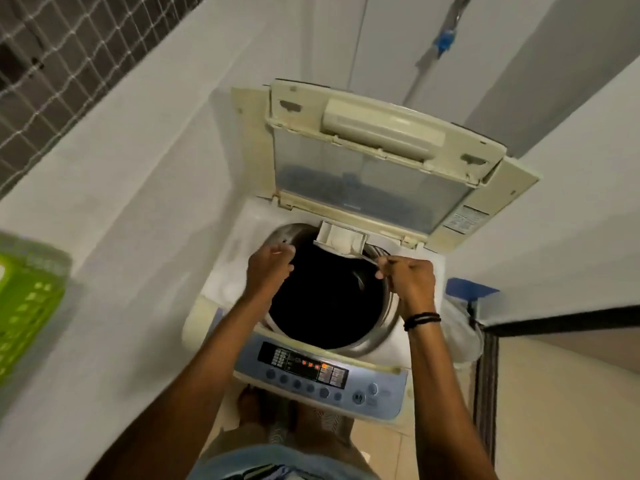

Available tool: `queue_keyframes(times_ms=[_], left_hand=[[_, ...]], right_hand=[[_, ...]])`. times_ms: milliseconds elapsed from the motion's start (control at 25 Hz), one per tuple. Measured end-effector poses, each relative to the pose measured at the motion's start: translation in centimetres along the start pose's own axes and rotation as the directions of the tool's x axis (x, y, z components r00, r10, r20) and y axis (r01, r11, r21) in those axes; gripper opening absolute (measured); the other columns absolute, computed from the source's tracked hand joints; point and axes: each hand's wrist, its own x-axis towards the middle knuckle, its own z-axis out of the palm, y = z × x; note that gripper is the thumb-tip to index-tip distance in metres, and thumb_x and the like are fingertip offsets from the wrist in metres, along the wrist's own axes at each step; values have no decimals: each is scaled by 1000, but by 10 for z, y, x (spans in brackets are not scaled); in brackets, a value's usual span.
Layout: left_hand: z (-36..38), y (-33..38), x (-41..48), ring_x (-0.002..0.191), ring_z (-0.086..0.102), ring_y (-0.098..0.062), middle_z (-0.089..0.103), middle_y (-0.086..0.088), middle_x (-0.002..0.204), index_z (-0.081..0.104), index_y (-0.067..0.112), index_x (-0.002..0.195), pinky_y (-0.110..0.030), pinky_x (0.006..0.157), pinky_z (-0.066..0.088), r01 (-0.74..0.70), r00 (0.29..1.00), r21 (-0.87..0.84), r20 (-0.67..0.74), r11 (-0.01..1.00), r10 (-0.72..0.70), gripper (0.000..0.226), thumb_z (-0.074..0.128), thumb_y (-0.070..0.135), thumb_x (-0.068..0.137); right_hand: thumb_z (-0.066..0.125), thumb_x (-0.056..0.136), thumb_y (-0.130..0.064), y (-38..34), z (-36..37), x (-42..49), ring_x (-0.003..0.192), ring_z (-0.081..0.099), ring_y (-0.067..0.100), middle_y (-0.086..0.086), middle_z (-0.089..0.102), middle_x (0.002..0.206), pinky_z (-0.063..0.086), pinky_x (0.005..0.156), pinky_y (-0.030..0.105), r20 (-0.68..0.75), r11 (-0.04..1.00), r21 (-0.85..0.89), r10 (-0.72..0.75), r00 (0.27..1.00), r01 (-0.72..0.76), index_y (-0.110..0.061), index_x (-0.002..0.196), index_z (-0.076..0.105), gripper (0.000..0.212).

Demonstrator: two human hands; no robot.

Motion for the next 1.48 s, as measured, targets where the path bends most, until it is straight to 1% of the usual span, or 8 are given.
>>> queue_keyframes(times_ms=[200,440,640,880,960,1040,1200,1480], left_hand=[[77,-17,93,77,61,-16,61,-7,81,64,10,88,-26,68,57,439,897,-174,137,882,-419,20,70,30,90],[103,-31,137,100,68,-23,69,-14,108,62,8,96,-30,80,59,439,897,-300,100,847,-430,16,73,17,87],[99,-37,143,102,69,-24,71,-13,107,64,5,92,-36,92,57,439,899,-293,154,849,-411,9,71,11,89],[101,-38,146,93,70,-22,72,-9,95,64,4,93,-41,93,57,429,903,-323,140,843,-406,9,71,6,88],[100,-35,143,97,70,-22,71,-9,99,62,1,105,-39,92,57,424,905,-310,133,851,-403,19,70,7,88],[101,-31,138,101,69,-23,70,-12,106,63,1,103,-36,90,58,422,906,-290,105,859,-410,18,71,10,89],[83,-14,112,93,72,-24,72,-9,87,67,11,78,-39,90,58,340,935,-244,-15,908,-354,11,72,13,87],[-45,34,-14,79,72,-23,75,-2,75,78,22,74,-49,92,57,-59,993,-187,-111,981,39,9,69,19,76]], right_hand=[[67,79,-20,39,27,70,64,66,16,1,76,66,59,85,38,-116,999,-21,43,992,-46,-22,66,80,19],[66,93,-16,72,63,99,99,71,23,9,78,104,45,94,16,-92,960,-199,-220,971,199,-11,105,79,19],[62,94,-6,91,76,86,88,64,14,9,74,98,52,82,25,-44,764,-365,-585,810,532,-6,111,74,21],[58,95,-7,94,85,81,96,67,24,10,73,105,55,86,33,-23,703,-435,-634,773,563,-7,120,70,28],[61,97,-17,90,86,77,90,69,15,0,75,97,58,88,36,-167,859,-274,-484,859,431,-13,113,75,22],[63,95,-27,83,84,74,77,69,12,-4,76,85,60,83,43,-226,983,36,-169,959,182,-17,103,78,19],[66,93,-19,67,70,55,61,61,7,0,74,73,58,70,32,-100,923,384,71,992,-27,-18,90,79,13],[65,93,-7,-2,59,-32,57,56,6,6,69,74,46,47,11,200,755,634,47,979,-165,-4,96,74,11]])
